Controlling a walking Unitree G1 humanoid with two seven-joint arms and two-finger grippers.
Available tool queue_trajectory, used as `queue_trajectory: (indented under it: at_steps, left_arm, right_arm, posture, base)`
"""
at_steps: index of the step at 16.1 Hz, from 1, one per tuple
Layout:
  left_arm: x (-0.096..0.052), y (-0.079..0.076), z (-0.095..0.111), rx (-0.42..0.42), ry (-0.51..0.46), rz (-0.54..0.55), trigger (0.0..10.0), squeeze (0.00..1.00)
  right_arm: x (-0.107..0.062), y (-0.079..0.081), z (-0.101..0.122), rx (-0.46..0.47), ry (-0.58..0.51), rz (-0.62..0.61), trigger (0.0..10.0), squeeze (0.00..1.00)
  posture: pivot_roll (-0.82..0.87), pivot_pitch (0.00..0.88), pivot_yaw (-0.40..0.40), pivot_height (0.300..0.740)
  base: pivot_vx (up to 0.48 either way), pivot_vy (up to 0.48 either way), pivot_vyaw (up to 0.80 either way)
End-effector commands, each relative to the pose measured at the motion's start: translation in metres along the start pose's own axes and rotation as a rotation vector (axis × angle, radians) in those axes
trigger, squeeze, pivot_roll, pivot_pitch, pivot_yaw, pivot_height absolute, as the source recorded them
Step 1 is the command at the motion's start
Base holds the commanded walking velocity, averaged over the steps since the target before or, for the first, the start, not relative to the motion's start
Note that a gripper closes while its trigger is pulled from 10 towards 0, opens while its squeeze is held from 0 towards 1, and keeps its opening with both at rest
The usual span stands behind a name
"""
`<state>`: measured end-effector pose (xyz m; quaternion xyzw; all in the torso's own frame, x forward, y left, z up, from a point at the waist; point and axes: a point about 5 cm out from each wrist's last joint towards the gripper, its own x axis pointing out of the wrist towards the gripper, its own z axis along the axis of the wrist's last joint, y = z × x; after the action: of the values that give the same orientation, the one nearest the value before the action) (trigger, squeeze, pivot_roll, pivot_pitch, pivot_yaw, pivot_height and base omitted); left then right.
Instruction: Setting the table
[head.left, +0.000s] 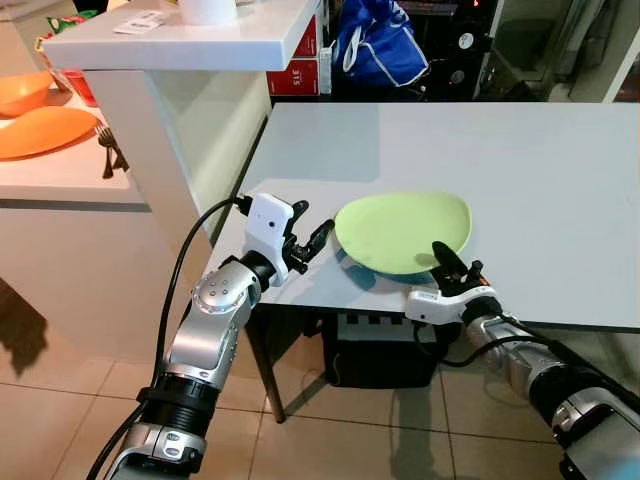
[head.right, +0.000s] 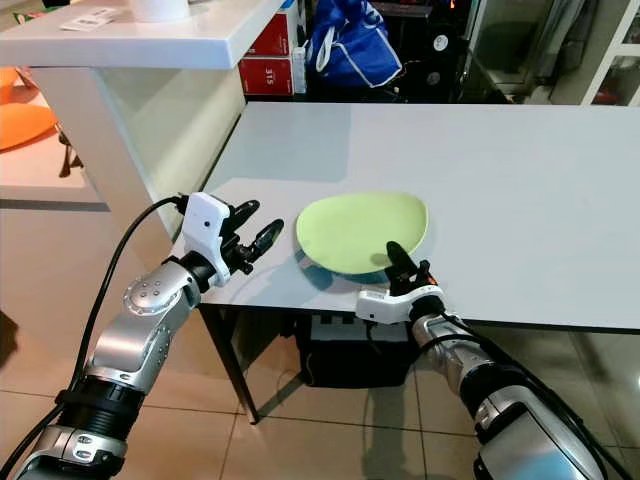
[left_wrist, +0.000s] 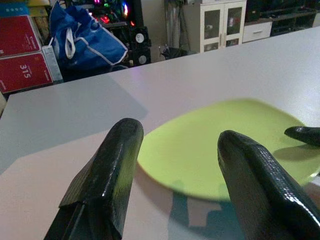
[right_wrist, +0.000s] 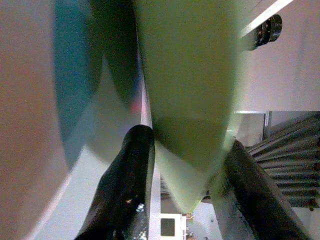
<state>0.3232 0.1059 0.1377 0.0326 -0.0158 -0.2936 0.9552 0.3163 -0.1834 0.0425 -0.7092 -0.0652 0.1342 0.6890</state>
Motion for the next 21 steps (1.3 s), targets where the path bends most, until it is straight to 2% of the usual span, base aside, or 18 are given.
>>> queue_trajectory:
  at_steps: [1, 10, 11, 12, 13, 14, 15, 21]
  left_arm:
    - [-0.0008, 0.0025, 0.0042, 0.018, -0.005, 0.005, 10.0, 0.0]
    - [0.0004, -0.0005, 0.0053, 0.009, -0.014, 0.008, 10.0, 0.0]
    - [0.0003, -0.0008, 0.0052, 0.008, -0.014, 0.009, 10.0, 0.0]
    - [0.0002, -0.0008, 0.0052, 0.007, -0.014, 0.009, 10.0, 0.0]
    - [0.0001, -0.0008, 0.0051, 0.007, -0.013, 0.009, 10.0, 0.0]
    - [0.0001, -0.0008, 0.0052, 0.007, -0.014, 0.01, 10.0, 0.0]
    - [0.0003, -0.001, 0.0052, 0.006, -0.014, 0.01, 10.0, 0.0]
    - [0.0015, -0.0014, 0.0062, 0.006, -0.015, 0.008, 10.0, 0.0]
  right_arm:
    - [-0.0345, 0.0517, 0.006, -0.021, -0.013, 0.249, 0.0, 0.0]
    - [-0.0402, 0.0556, 0.0009, -0.023, 0.0, 0.269, 0.0, 0.0]
    - [-0.0399, 0.0551, -0.0001, -0.029, 0.007, 0.265, 3.1, 0.0]
    - [-0.0396, 0.0547, -0.0005, -0.029, 0.01, 0.263, 10.0, 0.0]
    - [-0.0391, 0.0541, -0.0012, -0.026, 0.018, 0.259, 10.0, 0.0]
    - [-0.0388, 0.0534, -0.0018, -0.019, 0.023, 0.253, 10.0, 0.32]
    - [-0.0384, 0.0526, -0.0022, -0.012, 0.026, 0.248, 10.0, 1.0]
    - [-0.0369, 0.0518, -0.0011, -0.004, 0.02, 0.254, 10.0, 1.0]
  posture:
    - [0.0, 0.014, 0.115, 0.74]
    - [-0.01, 0.02, 0.103, 0.74]
    - [-0.01, 0.021, 0.102, 0.74]
    - [-0.01, 0.022, 0.102, 0.74]
    - [-0.01, 0.023, 0.101, 0.74]
    - [-0.01, 0.024, 0.101, 0.74]
    - [-0.01, 0.025, 0.101, 0.74]
    - [-0.01, 0.027, 0.102, 0.74]
  base:
    - [0.0, 0.0, 0.0]
    - [0.0, 0.0, 0.0]
    - [0.0, 0.0, 0.0]
    - [0.0, 0.0, 0.0]
    - [0.0, 0.0, 0.0]
    - [0.0, 0.0, 0.0]
    - [0.0, 0.0, 0.0]
    - [0.0, 0.0, 0.0]
